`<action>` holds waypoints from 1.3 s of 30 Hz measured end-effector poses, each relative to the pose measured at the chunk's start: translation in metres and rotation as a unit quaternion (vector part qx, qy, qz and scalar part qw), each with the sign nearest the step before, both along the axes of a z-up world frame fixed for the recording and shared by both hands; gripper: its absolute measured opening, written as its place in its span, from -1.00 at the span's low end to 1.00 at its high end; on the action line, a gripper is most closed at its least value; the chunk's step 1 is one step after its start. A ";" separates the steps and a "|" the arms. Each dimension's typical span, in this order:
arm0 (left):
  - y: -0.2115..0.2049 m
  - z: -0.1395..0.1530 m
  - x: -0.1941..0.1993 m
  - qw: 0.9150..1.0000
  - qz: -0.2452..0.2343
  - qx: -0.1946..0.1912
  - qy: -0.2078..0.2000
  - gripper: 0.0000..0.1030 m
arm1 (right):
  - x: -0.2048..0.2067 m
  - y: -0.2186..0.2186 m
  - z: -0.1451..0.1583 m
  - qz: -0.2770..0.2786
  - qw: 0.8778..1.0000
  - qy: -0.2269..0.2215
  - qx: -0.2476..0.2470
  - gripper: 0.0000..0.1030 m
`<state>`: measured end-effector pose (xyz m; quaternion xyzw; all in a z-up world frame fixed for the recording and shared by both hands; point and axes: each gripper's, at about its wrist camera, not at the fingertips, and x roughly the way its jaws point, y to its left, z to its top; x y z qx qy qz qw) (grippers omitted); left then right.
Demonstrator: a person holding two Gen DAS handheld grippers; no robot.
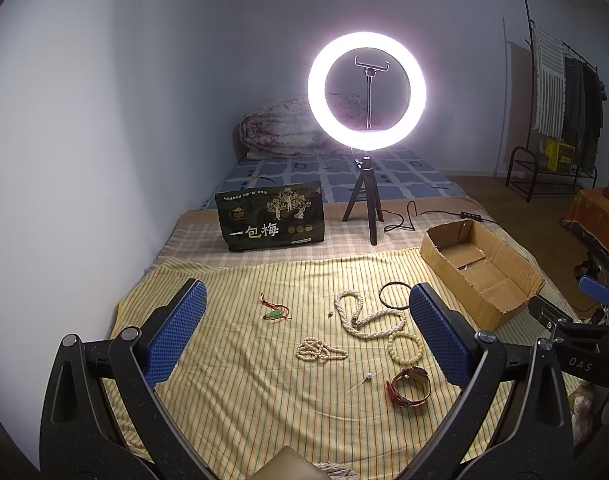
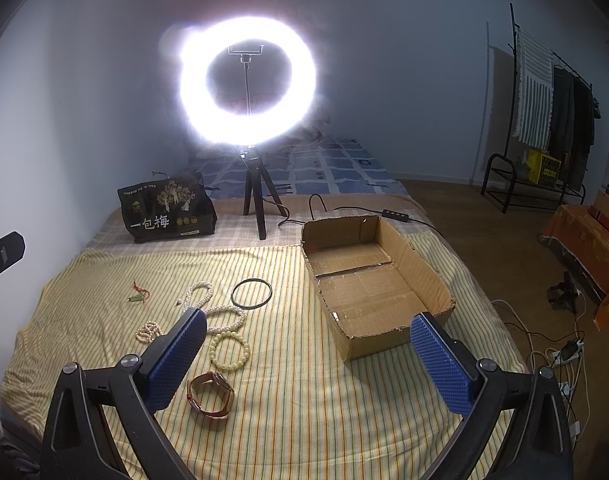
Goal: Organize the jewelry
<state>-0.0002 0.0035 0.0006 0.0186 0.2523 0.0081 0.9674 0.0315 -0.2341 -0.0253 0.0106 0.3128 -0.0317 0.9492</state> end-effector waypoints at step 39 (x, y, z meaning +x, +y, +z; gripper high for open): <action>0.030 -0.040 0.061 0.995 0.028 0.034 0.084 0.99 | 0.037 0.009 -0.048 0.051 0.995 0.088 -0.014 0.98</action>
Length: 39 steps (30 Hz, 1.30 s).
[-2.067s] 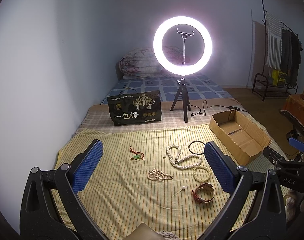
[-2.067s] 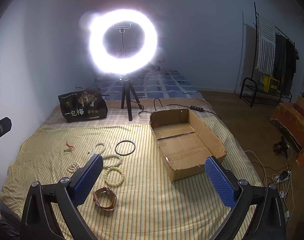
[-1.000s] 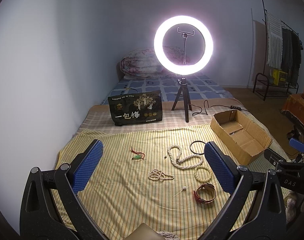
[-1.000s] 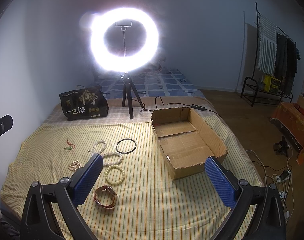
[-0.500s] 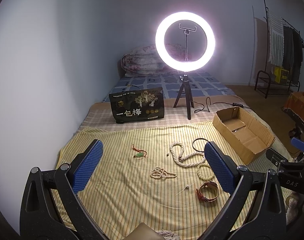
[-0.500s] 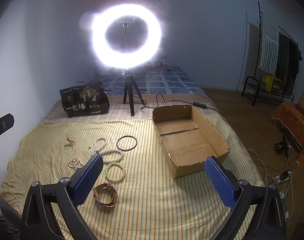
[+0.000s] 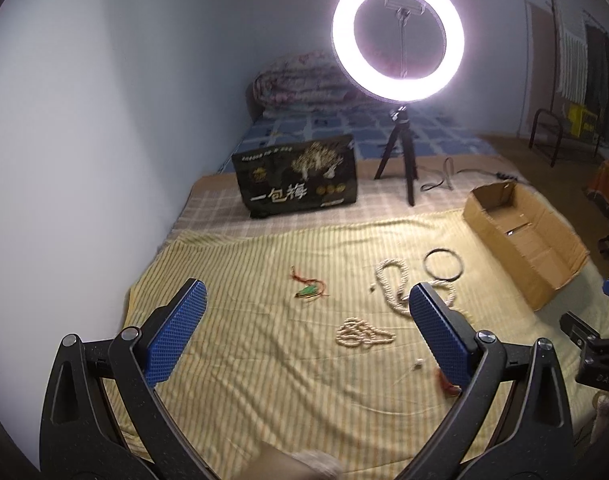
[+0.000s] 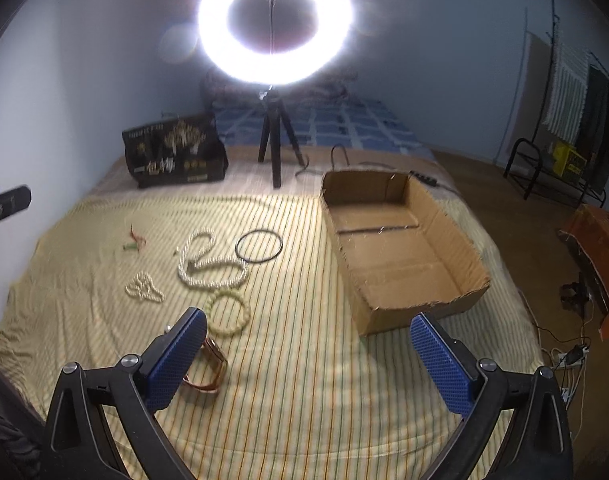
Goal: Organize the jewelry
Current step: 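Grasp the small pearl strand with the left tool while the right tool grasps the brown watch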
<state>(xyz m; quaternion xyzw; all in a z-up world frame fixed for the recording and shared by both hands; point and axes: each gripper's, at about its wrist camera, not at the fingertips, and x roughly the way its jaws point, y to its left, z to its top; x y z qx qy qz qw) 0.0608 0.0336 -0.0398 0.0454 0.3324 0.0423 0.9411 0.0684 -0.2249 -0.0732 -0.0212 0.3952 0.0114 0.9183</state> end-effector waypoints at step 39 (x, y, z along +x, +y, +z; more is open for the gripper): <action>-0.007 -0.178 0.112 0.965 -0.031 -0.096 0.242 0.44 | 0.047 0.046 -0.097 0.100 0.970 0.214 0.057 0.23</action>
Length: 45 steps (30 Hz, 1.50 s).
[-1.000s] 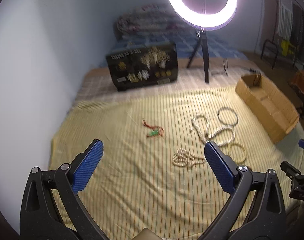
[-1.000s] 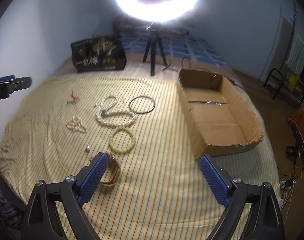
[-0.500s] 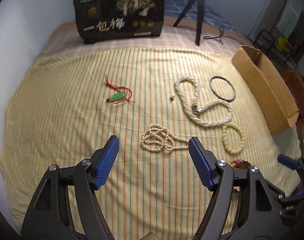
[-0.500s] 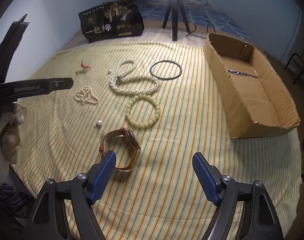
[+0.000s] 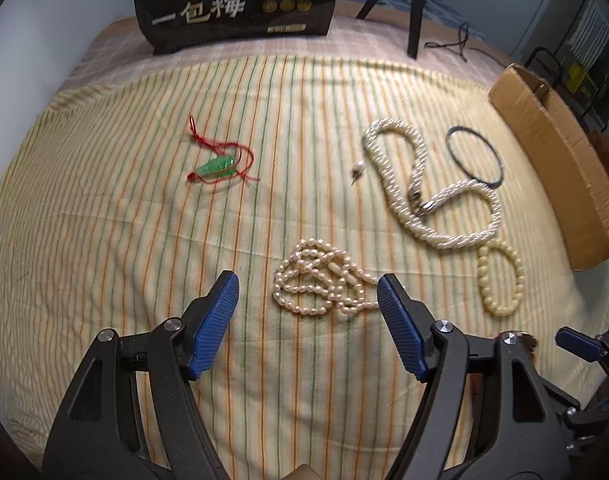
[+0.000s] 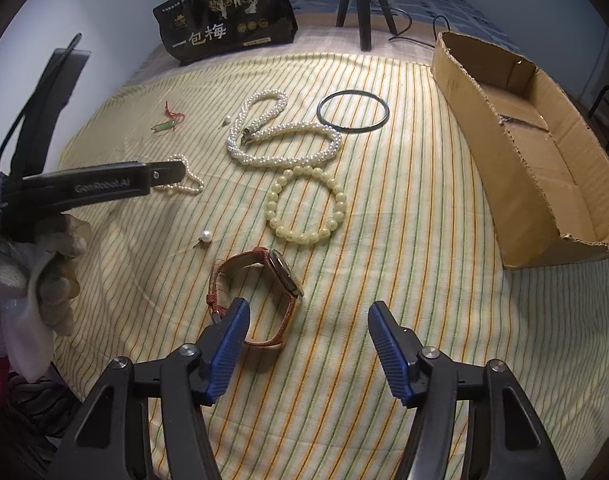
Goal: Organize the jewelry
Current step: 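Grasp the small pearl strand with the left tool while the right tool grasps the brown watch, then carry the pearl strand and watch into the cardboard box and open both tools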
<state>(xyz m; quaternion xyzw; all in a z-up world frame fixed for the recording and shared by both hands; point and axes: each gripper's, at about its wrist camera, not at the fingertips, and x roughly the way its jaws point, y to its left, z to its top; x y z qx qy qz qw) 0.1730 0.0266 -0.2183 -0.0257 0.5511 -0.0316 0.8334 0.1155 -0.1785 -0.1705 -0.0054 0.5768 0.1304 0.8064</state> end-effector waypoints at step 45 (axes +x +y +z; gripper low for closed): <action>-0.004 0.096 -0.016 0.991 0.006 -0.056 -0.119 -0.87 | 0.009 -0.024 0.047 -0.019 0.997 -0.067 0.028 -0.89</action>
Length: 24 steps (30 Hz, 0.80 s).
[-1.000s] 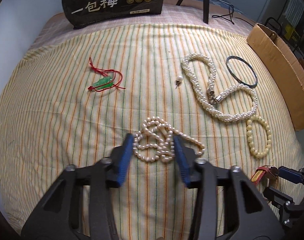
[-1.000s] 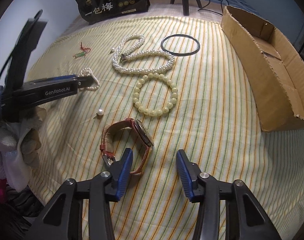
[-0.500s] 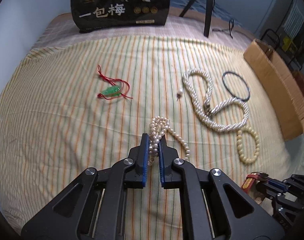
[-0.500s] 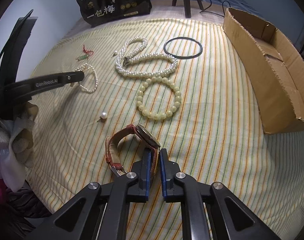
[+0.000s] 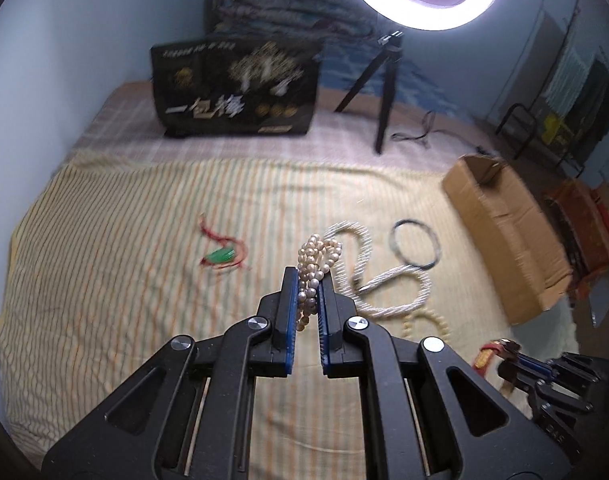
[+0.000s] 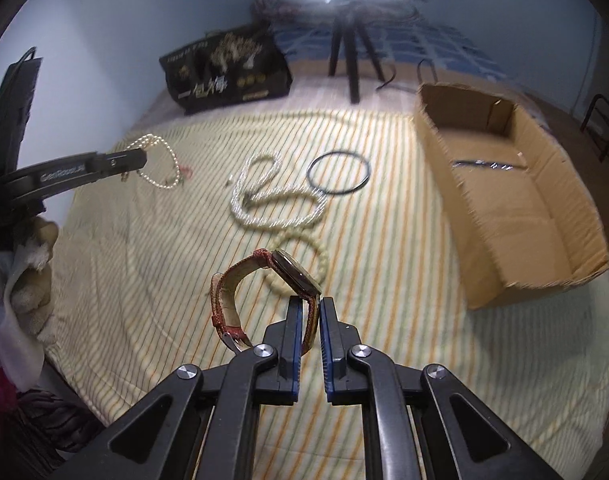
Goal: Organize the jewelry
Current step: 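Carry the pearl strand and watch into the cardboard box and open both tools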
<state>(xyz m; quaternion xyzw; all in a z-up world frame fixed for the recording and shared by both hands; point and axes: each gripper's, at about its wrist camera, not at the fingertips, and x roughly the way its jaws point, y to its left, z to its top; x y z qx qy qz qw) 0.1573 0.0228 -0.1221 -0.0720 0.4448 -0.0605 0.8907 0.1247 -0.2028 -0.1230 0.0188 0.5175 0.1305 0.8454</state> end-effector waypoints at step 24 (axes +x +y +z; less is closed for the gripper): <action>-0.138 0.052 -0.004 0.989 -0.124 -0.071 -0.043 -0.87 | 0.049 -0.154 0.044 -0.178 0.982 -0.060 -0.022 -0.89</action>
